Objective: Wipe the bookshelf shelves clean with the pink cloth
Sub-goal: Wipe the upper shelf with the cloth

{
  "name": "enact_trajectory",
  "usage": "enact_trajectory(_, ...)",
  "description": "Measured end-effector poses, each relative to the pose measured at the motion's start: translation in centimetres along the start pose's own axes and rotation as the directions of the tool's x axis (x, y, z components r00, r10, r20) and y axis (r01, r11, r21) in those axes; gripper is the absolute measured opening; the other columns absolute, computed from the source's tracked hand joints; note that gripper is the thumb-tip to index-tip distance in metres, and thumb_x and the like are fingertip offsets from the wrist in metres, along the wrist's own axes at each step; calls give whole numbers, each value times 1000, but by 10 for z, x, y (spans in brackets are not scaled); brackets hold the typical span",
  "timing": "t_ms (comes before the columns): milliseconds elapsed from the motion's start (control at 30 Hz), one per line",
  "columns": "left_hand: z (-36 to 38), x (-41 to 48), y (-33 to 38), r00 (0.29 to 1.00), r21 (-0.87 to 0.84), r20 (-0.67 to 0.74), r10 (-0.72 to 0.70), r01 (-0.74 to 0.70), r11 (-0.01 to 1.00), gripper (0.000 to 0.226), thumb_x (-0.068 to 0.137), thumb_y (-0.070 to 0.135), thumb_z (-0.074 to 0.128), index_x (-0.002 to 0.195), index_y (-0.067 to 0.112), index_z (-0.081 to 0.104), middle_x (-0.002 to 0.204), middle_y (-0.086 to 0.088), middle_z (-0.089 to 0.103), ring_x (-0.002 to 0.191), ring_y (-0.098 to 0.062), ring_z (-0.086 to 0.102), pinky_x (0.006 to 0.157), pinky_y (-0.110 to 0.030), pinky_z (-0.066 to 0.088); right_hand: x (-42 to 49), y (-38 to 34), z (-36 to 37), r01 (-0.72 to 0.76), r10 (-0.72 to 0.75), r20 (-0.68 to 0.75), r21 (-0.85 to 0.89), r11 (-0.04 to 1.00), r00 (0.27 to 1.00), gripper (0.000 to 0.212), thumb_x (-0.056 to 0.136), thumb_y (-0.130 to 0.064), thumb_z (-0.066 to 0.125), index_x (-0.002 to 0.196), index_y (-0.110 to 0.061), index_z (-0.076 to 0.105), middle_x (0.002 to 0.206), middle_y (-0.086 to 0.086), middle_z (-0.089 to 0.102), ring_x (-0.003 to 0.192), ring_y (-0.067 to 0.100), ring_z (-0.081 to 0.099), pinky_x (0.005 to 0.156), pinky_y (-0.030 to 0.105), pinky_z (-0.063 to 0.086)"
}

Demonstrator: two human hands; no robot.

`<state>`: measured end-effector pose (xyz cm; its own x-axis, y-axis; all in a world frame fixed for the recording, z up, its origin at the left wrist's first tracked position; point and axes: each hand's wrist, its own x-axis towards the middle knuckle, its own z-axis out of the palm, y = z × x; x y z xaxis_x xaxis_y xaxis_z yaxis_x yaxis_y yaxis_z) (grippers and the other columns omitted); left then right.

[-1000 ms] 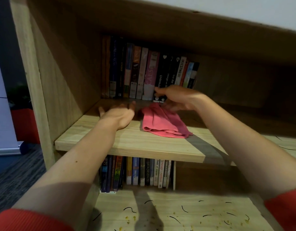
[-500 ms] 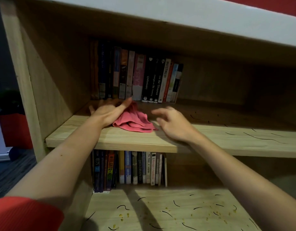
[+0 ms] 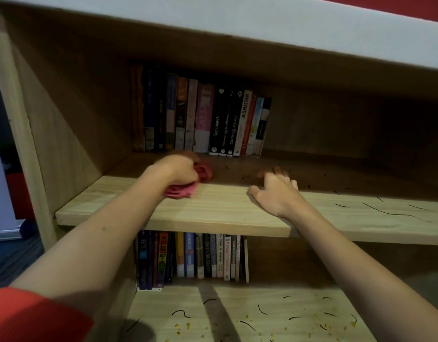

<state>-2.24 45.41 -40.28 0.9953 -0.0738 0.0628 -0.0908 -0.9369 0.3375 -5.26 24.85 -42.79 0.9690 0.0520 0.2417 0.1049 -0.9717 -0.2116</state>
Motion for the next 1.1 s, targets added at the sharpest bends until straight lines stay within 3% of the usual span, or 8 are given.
enact_trajectory(100, -9, 14, -25, 989, 10, -108, -100, 102, 995, 27, 97, 27, 46, 101, 5, 61, 80, -5, 55, 71, -19, 53, 63, -28, 40, 3, -2, -2, 12, -12, 7, -33, 999, 1000, 46, 92, -41, 41, 127, -12, 48, 137, 14, 42, 131, 31, 32, 108, 44, 21)
enact_trajectory(200, -8, 29, -26, 979, -81, -117, -165, 156, 984, 35, 96, 32, 48, 111, 3, 60, 98, -11, 61, 81, -23, 55, 68, -29, 43, 5, -5, -4, 15, -13, 34, -40, 999, 999, 40, 93, -40, 40, 115, -10, 55, 124, 13, 51, 125, 32, 38, 107, 45, 22)
enact_trajectory(367, 12, 29, 10, 998, -138, -51, -23, 15, 990, 40, 93, 41, 49, 125, 18, 57, 124, -8, 57, 106, -25, 55, 90, -31, 46, 7, -3, -2, 20, -18, 31, -48, 999, 999, 48, 92, -42, 41, 126, -9, 50, 141, 18, 37, 135, 34, 25, 111, 47, 16)
enact_trajectory(500, 8, 23, 6, 999, -141, 6, 34, -32, 989, 15, 93, 30, 54, 99, 19, 63, 88, -3, 60, 75, -18, 55, 69, -28, 44, 10, -2, -2, 18, -16, 46, -38, 999, 999, 53, 92, -43, 41, 134, -11, 45, 146, 18, 31, 138, 34, 20, 113, 48, 13)
enact_trajectory(600, 7, 36, 3, 997, -115, -74, -39, 30, 993, 25, 94, 28, 51, 77, 10, 57, 74, -5, 53, 65, -17, 50, 59, -27, 39, 10, -2, -2, 18, -17, 37, -29, 999, 999, 50, 92, -43, 41, 129, -11, 50, 140, 16, 37, 135, 33, 25, 112, 48, 15)
enact_trajectory(767, 25, 53, 32, 997, -78, -51, 63, -67, 995, 27, 94, 22, 49, 115, 8, 61, 109, -11, 61, 97, -26, 58, 76, -27, 46, 11, 0, -1, 17, -17, 9, -2, 1000, 1000, 42, 90, -46, 43, 108, -12, 60, 111, 9, 54, 117, 30, 42, 106, 45, 25)
enact_trajectory(933, 14, 49, 15, 998, -102, -57, 40, -45, 994, 15, 94, 13, 48, 83, 10, 58, 78, -6, 55, 66, -16, 51, 52, -23, 39, 10, 2, -1, 13, -13, -67, -1, 1000, 998, 39, 87, -49, 47, 91, -12, 58, 89, 3, 58, 96, 25, 53, 101, 42, 31)
enact_trajectory(1100, 21, 67, 26, 995, -100, -80, 61, -69, 993, 28, 94, 12, 48, 118, 5, 59, 110, -13, 60, 99, -28, 58, 80, -33, 48, 10, 2, -1, 21, -23, -118, -17, 1000, 993, 40, 86, -51, 50, 91, -11, 59, 91, 4, 61, 98, 26, 55, 101, 40, 33)
